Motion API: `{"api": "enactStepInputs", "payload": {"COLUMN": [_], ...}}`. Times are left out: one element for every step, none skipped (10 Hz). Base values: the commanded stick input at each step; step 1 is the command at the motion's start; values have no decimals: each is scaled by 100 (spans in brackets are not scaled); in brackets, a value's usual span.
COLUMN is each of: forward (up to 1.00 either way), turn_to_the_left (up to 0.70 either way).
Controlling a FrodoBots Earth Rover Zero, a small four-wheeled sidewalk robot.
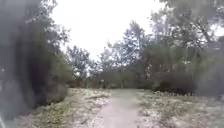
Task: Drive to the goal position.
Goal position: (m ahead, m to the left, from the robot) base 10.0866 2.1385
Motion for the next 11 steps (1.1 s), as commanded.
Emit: {"api": "enactStepInputs", "payload": {"forward": [70,70,70,70,70,70,70,70,70,70,70], "turn_to_the_left": [35,10,0,0,0,0,0,0,0,0,0]}}
